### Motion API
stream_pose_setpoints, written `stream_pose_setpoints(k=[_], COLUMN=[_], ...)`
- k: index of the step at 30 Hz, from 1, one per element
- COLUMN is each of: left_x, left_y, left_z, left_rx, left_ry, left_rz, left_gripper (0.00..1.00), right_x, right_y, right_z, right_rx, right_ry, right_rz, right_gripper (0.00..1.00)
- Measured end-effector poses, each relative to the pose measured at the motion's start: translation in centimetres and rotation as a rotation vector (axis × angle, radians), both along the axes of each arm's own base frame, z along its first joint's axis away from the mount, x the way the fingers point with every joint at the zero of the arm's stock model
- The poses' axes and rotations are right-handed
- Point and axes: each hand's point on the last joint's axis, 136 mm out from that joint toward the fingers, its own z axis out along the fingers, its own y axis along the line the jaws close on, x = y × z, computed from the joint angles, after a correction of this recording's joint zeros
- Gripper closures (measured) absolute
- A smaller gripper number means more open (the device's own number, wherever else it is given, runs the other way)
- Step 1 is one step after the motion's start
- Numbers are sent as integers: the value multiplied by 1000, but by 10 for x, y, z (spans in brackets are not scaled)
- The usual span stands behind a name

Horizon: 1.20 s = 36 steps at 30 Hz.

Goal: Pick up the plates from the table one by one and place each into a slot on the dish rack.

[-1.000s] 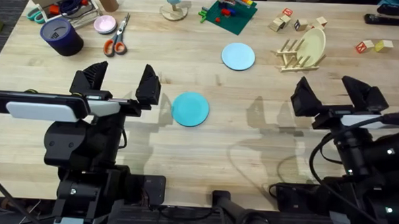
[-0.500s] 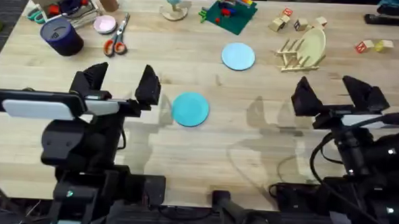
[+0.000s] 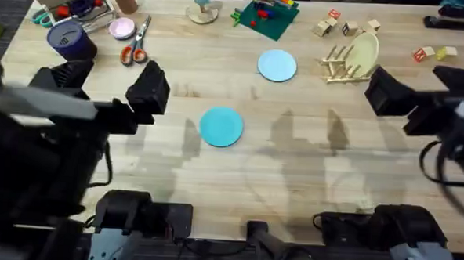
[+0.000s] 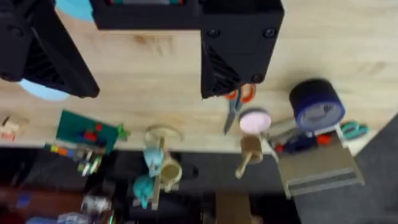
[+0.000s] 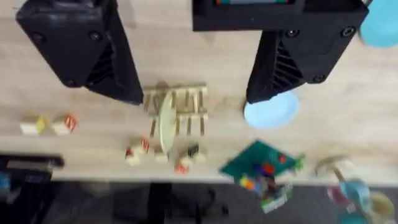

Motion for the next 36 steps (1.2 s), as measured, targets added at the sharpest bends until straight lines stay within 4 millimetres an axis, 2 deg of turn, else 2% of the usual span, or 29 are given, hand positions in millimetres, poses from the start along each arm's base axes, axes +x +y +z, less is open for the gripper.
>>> stream_pose_setpoints(k=[3, 4, 10, 18, 23, 24, 29, 30, 36], left_x=[1, 3, 11, 24, 27, 27, 26, 25, 25], left_y=[0, 0, -6, -11, -14, -15, -22, -25, -53], left_z=[-1, -3, -15, -52, -60, -60, -60, -61, -67], left_rx=[-9, -33, -69, -94, -103, -109, -134, -136, -177], left_ry=[110, 224, 451, 683, 720, 722, 728, 733, 776], left_rz=[2, 10, -5, -24, -36, -35, -74, -92, -265], left_gripper=[7, 7, 7, 8, 8, 60, 839, 929, 959], right_x=[3, 6, 13, 22, 22, 22, 22, 22, 22], right_y=[0, 0, 0, 0, 0, 0, 0, 0, 0], right_z=[2, 2, -3, -21, -21, -21, -21, -21, -21], right_rx=[0, -1, -1, -1, -1, -1, -2, -2, -1], right_ry=[116, 223, 387, 479, 481, 481, 481, 481, 482], right_rz=[0, 0, 0, 0, 0, 0, 0, 0, 0], right_gripper=[5, 6, 6, 5, 5, 5, 5, 5, 5])
